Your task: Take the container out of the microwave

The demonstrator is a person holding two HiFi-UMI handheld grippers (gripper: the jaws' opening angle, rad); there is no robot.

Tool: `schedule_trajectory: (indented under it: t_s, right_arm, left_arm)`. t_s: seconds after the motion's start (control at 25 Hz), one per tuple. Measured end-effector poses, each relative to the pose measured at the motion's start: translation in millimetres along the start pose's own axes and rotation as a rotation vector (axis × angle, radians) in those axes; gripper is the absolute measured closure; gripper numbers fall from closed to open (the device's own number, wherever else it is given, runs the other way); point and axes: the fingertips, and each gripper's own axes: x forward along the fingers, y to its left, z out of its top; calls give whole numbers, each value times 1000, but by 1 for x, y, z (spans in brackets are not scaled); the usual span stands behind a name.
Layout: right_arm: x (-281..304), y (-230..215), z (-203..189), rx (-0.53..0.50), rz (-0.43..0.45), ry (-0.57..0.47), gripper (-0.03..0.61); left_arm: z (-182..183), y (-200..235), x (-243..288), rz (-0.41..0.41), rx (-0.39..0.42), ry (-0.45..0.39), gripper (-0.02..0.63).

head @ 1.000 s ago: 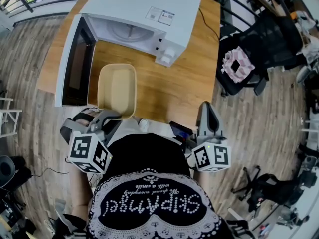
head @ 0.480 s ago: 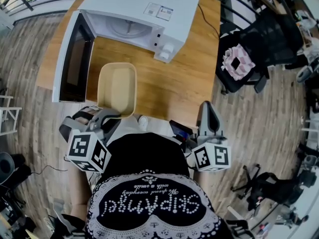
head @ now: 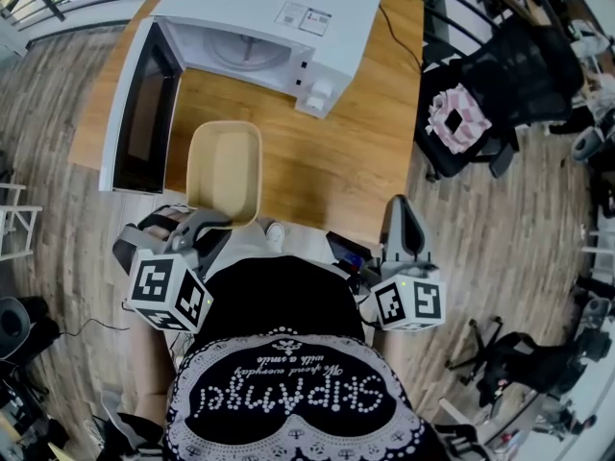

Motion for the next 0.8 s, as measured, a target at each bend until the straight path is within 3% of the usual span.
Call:
schedule_trajectory:
  t_s: [0.8]
  right_arm:
    - [-7,-9,-3,2,-38,10,545]
  left_arm:
    - [-2,-2,1,-20,18,22,574]
